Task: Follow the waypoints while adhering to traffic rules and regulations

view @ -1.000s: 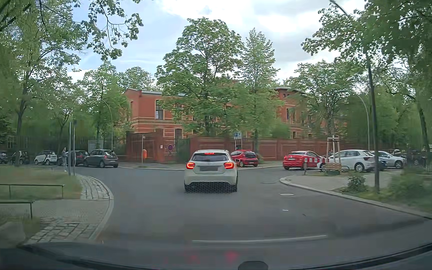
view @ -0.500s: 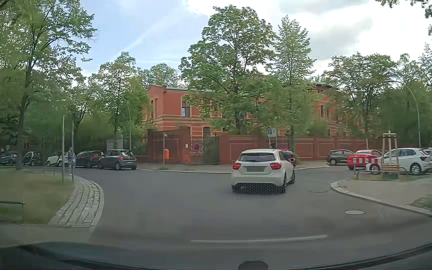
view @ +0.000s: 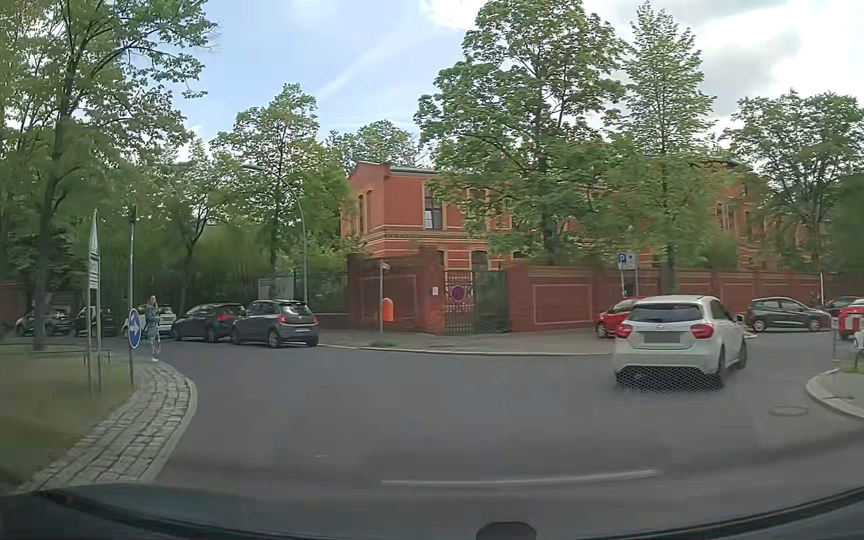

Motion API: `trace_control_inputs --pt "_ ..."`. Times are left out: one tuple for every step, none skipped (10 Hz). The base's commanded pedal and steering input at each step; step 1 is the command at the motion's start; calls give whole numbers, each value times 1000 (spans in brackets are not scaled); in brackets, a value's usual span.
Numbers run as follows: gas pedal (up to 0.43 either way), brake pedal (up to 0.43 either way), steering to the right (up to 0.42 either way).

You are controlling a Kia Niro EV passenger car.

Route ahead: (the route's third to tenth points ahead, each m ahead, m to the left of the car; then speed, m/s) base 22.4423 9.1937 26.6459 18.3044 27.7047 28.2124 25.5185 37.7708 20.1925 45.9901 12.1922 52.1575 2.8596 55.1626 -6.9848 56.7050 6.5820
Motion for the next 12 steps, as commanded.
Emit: trace_control_inputs --pt "319 18 -190" --pt "319 18 -191" --pt "319 18 -191" --pt "319 18 -191" --pt "331 18 -190" --pt "331 18 -188" --pt "331 18 -183" --pt "209 18 -172" --pt "197 18 -154" --pt "209 18 -147" --pt "240 18 -150" --pt "280 18 -155"
